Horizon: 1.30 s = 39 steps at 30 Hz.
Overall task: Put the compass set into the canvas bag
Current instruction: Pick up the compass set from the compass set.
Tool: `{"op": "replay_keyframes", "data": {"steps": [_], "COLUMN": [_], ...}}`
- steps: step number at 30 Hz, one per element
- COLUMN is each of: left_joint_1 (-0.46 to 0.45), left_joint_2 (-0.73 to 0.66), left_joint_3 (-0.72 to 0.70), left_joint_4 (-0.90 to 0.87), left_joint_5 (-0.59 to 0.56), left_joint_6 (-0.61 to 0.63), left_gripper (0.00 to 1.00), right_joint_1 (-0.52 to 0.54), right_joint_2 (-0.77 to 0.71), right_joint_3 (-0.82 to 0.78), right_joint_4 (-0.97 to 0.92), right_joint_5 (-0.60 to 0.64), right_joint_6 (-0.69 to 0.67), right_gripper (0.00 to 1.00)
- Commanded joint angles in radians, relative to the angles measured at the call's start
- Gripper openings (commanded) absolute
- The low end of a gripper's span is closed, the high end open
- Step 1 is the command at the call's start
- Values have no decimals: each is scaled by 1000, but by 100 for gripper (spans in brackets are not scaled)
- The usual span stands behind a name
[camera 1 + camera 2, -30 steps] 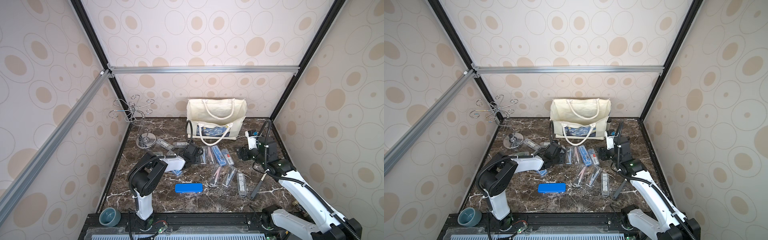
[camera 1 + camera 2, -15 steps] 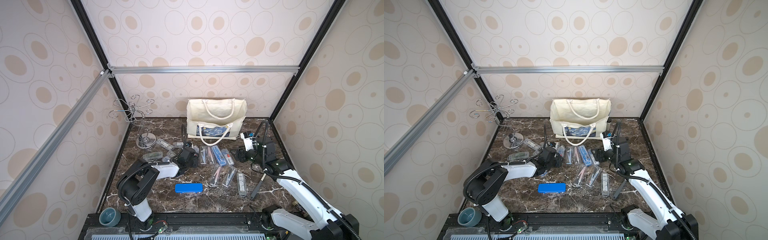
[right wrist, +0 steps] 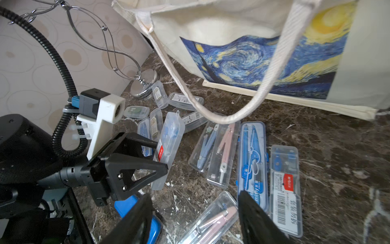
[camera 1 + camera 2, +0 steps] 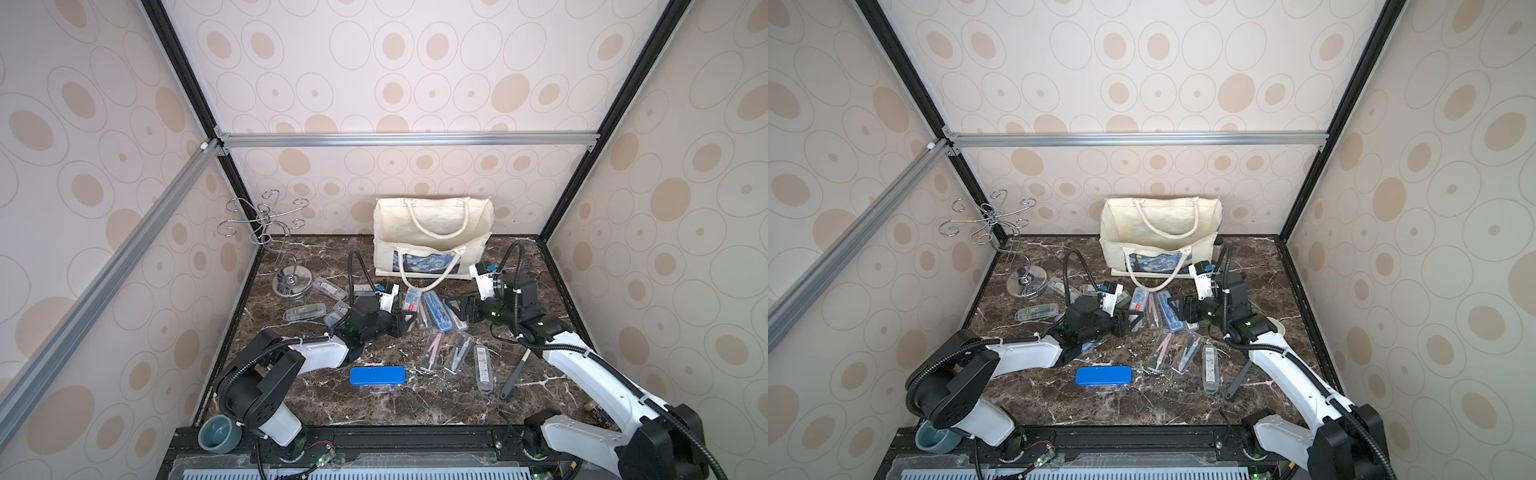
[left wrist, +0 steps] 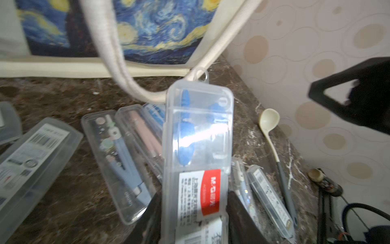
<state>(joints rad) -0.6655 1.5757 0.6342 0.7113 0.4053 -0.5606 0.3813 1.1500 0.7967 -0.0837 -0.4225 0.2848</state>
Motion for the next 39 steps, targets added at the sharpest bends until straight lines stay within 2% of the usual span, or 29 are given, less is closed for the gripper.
{"op": "replay_keyframes", "data": {"steps": [1,7,15,21,29,39], "left_joint_1": [-13,-18,-19,-18,-18,-17], "left_joint_2": [-9,-26,-35,-37,-38,-40], "left_joint_3": [-3,-15,-22,-27,-32,-37], "left_joint_4": [171,217,229,234,232,226], "left_joint_5": [135,138,122,101,93,74], "left_joint_6": [-24,-35,-32,-28,-27,-25], "left_gripper": [41,41,41,41,42,44], "right_joint_1": [39,95,120,122,122,122], "right_joint_2": [50,141,226,254,273,281], "right_joint_3": [42,108,166,193,205,209], "right_joint_4": [29,53,108,126,143,159], "right_joint_5": [-14,7,-32,-50,-80,-88], "right_joint_6": [33,74,109,128,146,153], "right_gripper": [65,64,62,49,25,13]}}
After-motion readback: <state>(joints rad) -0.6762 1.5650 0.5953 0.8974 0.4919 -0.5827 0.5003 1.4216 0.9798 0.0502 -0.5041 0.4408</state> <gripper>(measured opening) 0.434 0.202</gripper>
